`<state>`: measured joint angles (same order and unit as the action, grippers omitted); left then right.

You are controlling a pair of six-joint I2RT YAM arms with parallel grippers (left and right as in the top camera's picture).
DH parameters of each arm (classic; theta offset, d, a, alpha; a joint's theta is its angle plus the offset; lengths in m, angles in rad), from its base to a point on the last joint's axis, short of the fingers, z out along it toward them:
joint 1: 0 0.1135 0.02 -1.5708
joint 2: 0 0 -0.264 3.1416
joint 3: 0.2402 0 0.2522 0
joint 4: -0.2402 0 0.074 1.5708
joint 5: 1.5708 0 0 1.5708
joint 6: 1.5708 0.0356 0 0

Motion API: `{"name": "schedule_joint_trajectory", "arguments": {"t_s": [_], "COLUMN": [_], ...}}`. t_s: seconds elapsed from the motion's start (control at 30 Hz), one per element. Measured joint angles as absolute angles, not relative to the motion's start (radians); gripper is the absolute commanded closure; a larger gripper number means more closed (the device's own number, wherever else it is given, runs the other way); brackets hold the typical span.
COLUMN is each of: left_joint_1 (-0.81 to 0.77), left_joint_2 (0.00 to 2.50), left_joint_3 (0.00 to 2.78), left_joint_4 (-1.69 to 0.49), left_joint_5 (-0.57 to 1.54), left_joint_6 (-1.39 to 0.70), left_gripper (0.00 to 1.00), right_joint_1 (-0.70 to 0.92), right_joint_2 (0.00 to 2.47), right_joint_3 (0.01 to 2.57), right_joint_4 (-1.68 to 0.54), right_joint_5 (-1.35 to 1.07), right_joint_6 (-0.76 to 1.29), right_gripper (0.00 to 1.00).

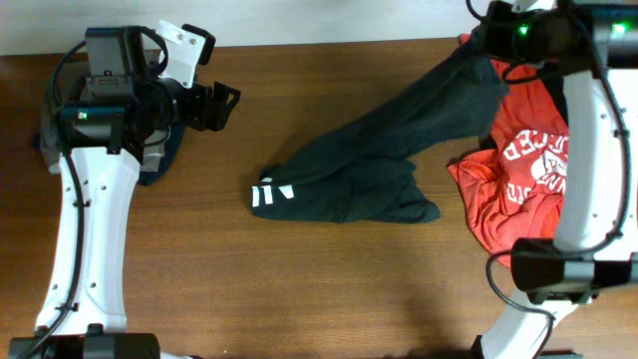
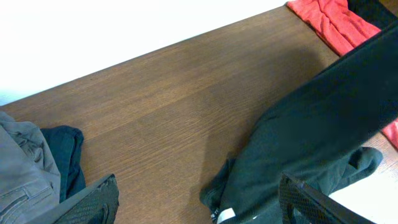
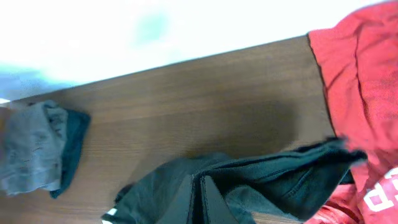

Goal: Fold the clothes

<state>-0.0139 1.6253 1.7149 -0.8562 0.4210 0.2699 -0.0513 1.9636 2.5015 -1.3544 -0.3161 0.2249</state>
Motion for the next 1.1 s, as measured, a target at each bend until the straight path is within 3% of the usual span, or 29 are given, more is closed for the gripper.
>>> {"name": "schedule_joint_trajectory", "arguments": {"t_s": [0.23, 0.47, 0.9, 0.97, 1.0, 1.1], "left_joint_1": [-0.014, -0.014, -0.014, -0.014, -0.014, -0.014], "left_joint_2": [1.555, 1.468, 1.475, 1.486, 1.497, 1.532], "left_joint_3": [1.715, 1.715, 1.715, 1.715, 1.715, 1.715], "left_joint_4": [-0.845, -0.863, -0.873, -0.873, -0.876, -0.896], "left_joint_5": [0.412, 0.373, 0.350, 0.347, 0.347, 0.347], "left_joint_6": [0.285, 0.293, 0.294, 0.294, 0.293, 0.294], "left_gripper": [0.18, 0.18, 0.18, 0.18, 0.18, 0.18], "right_joint_1": [0.027, 0.202, 0.234, 0.234, 0.234, 0.228], "right_joint_2": [1.903, 1.935, 2.260, 2.294, 2.329, 2.354], "right_joint_3": [2.502, 2.502, 2.502, 2.502, 2.502, 2.500], "right_joint_4": [-1.286, -1.111, -0.913, -0.885, -0.863, -0.860], "right_joint_5": [-0.334, -0.183, -0.030, -0.026, -0.023, -0.022], "right_joint_6": [0.229, 0.274, 0.337, 0.338, 0.344, 0.340], "right_gripper": [0.96, 0.96, 0.95, 0.81, 0.67, 0.38]}}
